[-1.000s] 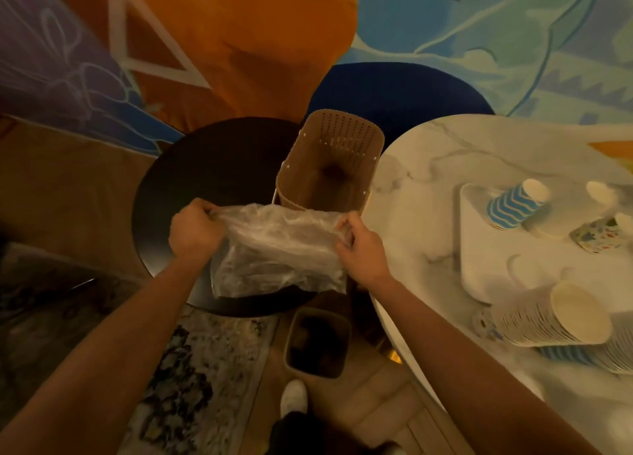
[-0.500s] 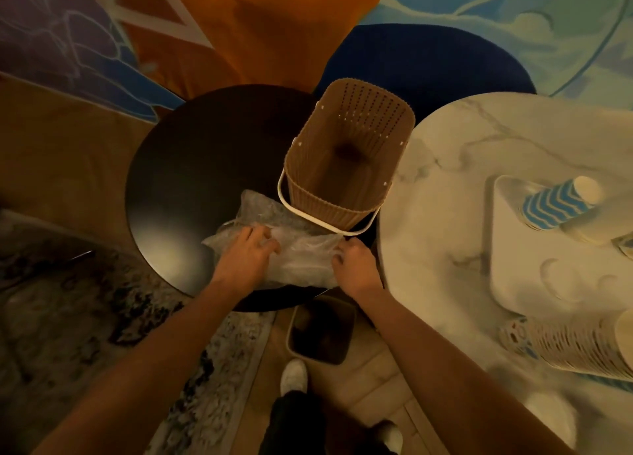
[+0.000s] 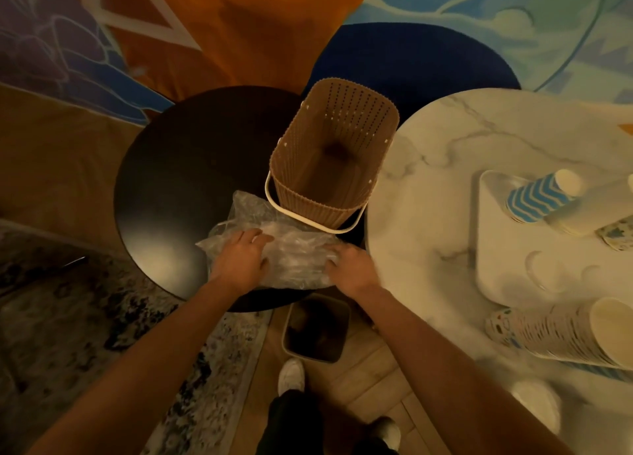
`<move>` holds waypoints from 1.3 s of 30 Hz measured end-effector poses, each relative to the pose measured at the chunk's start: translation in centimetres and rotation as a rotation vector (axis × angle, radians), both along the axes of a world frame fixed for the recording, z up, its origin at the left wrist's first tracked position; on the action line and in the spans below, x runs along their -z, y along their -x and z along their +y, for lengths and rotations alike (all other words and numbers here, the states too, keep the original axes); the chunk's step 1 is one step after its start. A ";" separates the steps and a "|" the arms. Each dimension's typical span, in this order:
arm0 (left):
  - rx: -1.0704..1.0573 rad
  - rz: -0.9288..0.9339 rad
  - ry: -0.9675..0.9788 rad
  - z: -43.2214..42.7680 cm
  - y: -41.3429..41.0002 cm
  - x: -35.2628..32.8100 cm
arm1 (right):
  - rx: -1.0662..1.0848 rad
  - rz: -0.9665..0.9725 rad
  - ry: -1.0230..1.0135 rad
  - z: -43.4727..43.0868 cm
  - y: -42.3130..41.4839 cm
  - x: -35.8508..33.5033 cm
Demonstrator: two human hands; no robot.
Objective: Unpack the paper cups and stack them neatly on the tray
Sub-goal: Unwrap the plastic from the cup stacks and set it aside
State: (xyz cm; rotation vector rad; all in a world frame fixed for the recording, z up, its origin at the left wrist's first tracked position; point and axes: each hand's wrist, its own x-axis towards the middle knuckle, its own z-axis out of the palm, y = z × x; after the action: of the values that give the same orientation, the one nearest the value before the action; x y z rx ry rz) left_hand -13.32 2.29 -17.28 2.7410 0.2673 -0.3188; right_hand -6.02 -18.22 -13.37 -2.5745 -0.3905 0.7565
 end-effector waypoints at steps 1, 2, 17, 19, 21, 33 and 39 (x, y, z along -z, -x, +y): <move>-0.022 -0.065 0.003 -0.4 0.0 -0.6 | 0.037 -0.045 -0.013 -0.2 0.0 -0.6; -0.037 -0.114 0.013 -0.8 0.0 -1.3 | 0.065 -0.089 -0.022 -0.5 -0.1 -1.2; 0.015 -0.588 0.194 -16.8 1.0 -13.3 | 0.166 -0.442 -0.457 -11.9 1.5 -13.3; 0.009 -0.633 0.260 -20.7 1.4 -15.0 | 0.182 -0.505 -0.508 -15.0 2.0 -15.4; -0.003 -0.666 0.326 -24.4 1.5 -16.6 | 0.204 -0.540 -0.546 -18.3 2.6 -17.5; 0.137 -0.629 0.693 -42.7 0.0 -21.5 | 0.271 -0.729 -0.453 -36.6 2.4 -23.1; 0.215 -0.522 0.833 -49.1 -1.9 -22.2 | 0.423 -0.810 -0.443 -42.2 1.2 -23.8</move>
State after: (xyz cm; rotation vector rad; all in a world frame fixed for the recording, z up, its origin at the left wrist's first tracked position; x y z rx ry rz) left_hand -11.44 -46.84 4.95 1.9234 -0.2552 0.2054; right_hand -7.22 -60.42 10.39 -2.2924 -0.1928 -0.4957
